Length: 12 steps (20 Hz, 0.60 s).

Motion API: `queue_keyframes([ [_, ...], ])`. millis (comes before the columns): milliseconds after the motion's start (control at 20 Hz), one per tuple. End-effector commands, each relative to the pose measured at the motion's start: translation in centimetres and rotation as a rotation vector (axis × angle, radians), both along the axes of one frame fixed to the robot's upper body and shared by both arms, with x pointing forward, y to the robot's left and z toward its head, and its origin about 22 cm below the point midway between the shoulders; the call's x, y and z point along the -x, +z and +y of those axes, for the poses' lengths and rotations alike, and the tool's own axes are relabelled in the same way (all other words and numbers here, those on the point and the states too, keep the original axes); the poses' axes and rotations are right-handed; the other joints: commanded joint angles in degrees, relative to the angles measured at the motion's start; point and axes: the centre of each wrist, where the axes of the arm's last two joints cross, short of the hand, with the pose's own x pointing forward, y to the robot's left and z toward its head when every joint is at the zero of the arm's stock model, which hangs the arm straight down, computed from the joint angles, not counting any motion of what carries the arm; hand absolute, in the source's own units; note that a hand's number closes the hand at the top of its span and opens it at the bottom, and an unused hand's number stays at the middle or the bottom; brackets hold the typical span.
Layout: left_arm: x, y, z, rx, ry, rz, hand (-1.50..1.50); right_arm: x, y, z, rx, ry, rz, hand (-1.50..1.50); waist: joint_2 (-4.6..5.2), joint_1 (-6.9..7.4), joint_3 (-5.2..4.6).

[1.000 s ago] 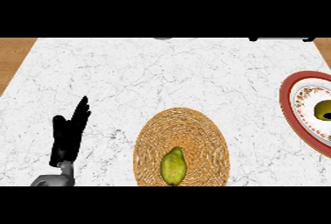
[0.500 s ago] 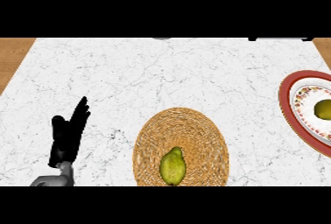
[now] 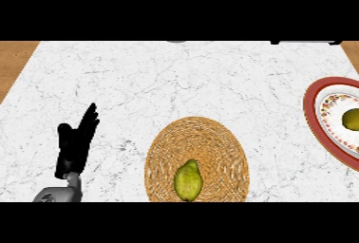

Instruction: Pick the lemon from the placemat and place it in the plate

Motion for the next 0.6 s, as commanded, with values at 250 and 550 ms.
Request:
queue_keyframes([
  [250, -0.7, 1.4, 0.7, 0.004, -0.003, 0.010, 0.00, -0.7, -2.7, 2.0, 0.036, -0.033, 0.017, -1.50, -0.02, 0.14, -0.03],
  [550, 0.4, -1.0, -0.9, -0.003, -0.001, -0.002, 0.00, 1.5, -2.5, 0.3, 0.080, -0.069, 0.055, -1.50, 0.00, -0.03, -0.03],
])
